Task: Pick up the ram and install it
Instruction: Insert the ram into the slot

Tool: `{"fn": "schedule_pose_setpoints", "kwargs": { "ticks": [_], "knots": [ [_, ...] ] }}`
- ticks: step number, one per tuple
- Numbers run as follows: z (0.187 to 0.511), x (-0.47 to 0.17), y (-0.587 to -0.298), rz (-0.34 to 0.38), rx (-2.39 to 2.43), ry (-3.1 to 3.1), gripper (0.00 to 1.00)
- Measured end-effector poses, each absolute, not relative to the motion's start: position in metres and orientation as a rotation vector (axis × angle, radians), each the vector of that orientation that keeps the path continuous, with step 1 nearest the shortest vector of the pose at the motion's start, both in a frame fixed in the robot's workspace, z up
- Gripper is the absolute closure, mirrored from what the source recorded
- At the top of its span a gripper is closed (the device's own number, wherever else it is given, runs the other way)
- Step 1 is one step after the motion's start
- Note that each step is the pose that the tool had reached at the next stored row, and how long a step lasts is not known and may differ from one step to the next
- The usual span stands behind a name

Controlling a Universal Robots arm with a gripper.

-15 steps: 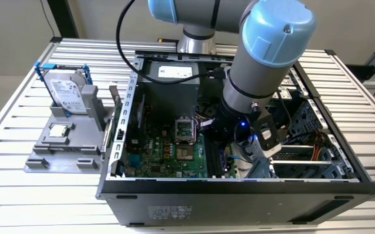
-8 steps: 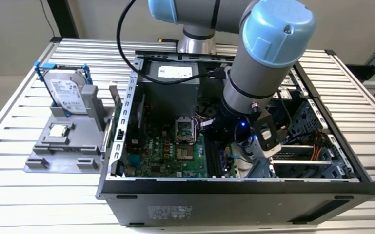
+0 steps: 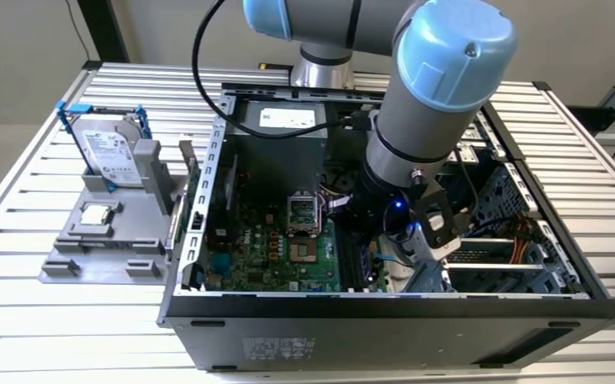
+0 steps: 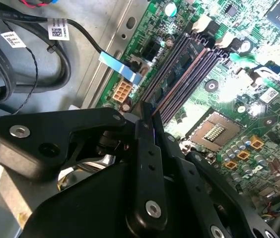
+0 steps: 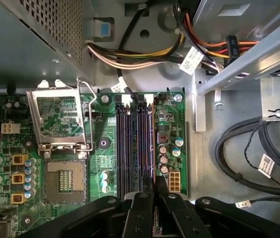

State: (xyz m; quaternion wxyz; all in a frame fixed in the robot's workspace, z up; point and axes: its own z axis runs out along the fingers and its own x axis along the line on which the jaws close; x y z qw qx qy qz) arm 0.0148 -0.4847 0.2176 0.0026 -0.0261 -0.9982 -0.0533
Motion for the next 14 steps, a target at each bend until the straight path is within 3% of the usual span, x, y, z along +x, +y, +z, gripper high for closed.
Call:
{"fn": "schedule_pose_setpoints", "kwargs": {
  "ticks": [14],
  "knots": [
    [0.2138,0.0150,-0.4847,-0.167,-0.087,-3.130,1.00]
  ]
}}
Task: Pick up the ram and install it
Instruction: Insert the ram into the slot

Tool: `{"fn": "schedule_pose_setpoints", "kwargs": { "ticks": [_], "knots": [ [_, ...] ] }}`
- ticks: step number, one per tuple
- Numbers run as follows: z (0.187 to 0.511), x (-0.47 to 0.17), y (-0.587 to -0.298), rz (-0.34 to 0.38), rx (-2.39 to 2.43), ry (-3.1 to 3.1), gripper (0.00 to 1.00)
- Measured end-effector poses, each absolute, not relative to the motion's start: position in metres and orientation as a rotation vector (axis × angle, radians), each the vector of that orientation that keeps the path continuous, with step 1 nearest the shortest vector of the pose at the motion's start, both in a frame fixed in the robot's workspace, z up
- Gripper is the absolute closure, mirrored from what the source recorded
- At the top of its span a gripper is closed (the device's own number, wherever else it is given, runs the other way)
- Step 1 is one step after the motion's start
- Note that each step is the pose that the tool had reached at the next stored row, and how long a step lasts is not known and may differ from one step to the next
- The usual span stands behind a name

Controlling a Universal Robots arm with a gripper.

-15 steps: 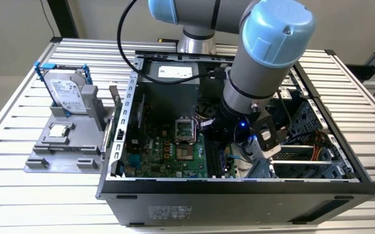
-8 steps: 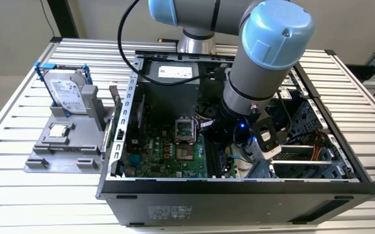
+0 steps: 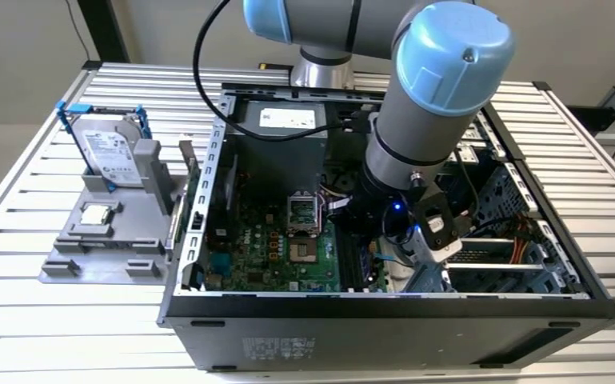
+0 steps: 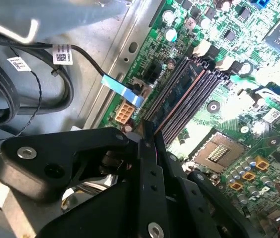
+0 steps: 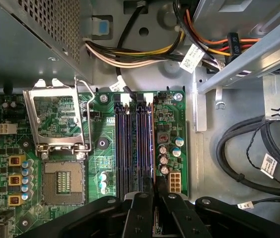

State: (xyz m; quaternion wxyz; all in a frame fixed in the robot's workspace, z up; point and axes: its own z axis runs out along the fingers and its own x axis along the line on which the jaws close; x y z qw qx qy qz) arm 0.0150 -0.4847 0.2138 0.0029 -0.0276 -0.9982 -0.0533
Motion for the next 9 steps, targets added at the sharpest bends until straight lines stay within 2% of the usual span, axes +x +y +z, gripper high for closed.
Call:
{"fn": "schedule_pose_setpoints", "kwargs": {
  "ticks": [9],
  "knots": [
    [0.2138,0.0150,-0.4847,-0.167,-0.086,-3.130,1.00]
  ]
}}
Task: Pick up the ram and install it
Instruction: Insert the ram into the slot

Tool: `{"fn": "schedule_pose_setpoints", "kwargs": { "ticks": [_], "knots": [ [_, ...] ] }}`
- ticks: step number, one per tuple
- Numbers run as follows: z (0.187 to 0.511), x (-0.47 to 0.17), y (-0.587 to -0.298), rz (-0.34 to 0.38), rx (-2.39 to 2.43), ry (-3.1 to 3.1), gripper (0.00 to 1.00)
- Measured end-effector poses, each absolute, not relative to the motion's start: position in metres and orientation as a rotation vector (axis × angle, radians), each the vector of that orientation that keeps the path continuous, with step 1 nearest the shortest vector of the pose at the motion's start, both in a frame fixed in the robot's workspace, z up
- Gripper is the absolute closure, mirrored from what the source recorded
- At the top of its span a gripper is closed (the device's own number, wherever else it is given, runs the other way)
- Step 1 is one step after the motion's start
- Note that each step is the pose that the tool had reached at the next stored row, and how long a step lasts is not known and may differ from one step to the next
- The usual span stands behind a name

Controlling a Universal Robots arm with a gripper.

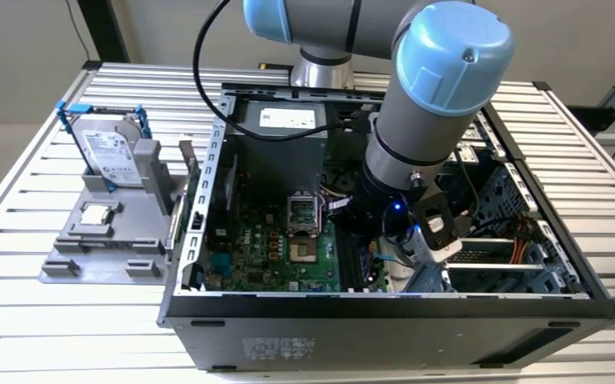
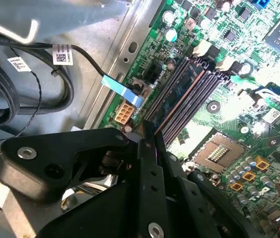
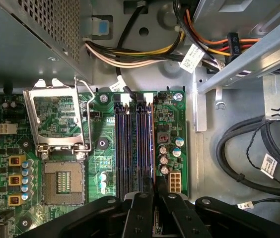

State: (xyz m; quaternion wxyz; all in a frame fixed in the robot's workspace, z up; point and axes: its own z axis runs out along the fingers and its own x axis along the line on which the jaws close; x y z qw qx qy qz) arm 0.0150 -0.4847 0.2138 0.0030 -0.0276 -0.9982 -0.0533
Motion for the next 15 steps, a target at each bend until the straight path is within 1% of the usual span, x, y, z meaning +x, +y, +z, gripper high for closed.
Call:
{"fn": "schedule_pose_setpoints", "kwargs": {
  "ticks": [3,4,11,15],
  "knots": [
    [0.214,0.015,-0.485,-0.167,-0.086,-3.130,1.00],
    [0.214,0.015,-0.485,-0.168,-0.087,-3.130,0.00],
    [0.215,0.015,-0.485,-0.167,-0.086,-3.130,0.00],
    [0.231,0.015,-0.485,-0.167,-0.087,-3.129,0.00]
  ]
}}
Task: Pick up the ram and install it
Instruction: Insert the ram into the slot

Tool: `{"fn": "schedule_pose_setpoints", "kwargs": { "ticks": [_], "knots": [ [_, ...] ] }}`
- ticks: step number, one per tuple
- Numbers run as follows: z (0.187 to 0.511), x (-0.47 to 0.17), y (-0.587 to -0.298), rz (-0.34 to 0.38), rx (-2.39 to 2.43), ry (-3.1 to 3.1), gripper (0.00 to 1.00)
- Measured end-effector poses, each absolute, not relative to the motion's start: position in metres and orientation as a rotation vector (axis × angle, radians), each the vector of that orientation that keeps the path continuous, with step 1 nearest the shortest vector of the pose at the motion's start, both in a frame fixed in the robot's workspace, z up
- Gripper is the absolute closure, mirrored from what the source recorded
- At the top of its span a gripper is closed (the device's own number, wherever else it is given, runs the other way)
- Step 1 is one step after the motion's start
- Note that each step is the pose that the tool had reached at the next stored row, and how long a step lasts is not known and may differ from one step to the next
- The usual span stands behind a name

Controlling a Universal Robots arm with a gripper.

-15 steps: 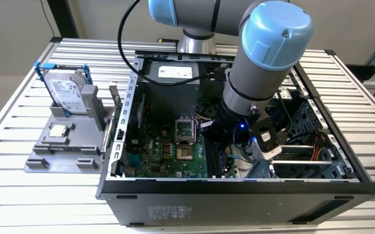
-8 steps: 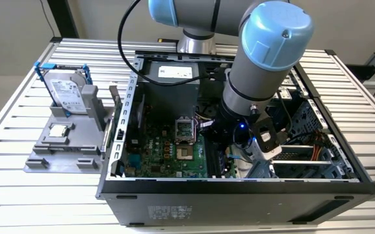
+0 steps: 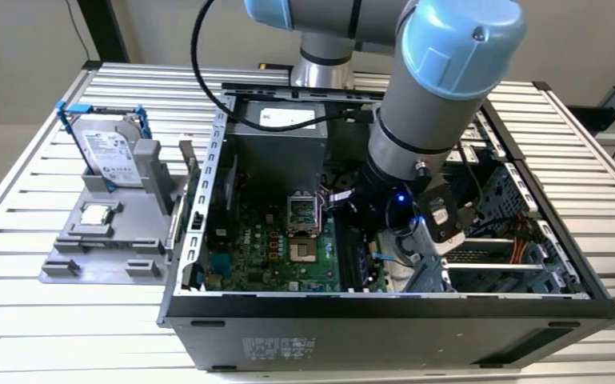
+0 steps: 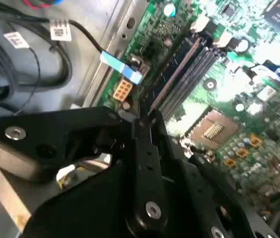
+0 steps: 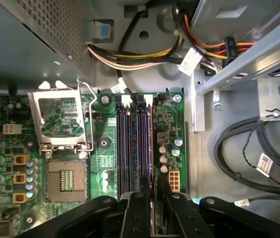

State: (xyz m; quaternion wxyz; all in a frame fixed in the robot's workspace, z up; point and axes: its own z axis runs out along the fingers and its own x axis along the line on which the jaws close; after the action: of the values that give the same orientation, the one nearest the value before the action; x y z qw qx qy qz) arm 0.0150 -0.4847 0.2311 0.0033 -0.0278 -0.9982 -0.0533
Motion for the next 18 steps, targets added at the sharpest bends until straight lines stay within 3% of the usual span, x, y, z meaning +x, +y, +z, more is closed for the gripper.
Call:
{"fn": "schedule_pose_setpoints", "kwargs": {
  "ticks": [8,12,13,18],
  "knots": [
    [0.267,0.015,-0.485,-0.167,-0.087,-3.128,0.00],
    [0.268,0.015,-0.485,-0.168,-0.087,-3.128,0.00],
    [0.268,0.015,-0.485,-0.168,-0.087,-3.128,1.00],
    [0.268,0.015,-0.485,-0.168,-0.087,-3.128,1.00]
  ]
}}
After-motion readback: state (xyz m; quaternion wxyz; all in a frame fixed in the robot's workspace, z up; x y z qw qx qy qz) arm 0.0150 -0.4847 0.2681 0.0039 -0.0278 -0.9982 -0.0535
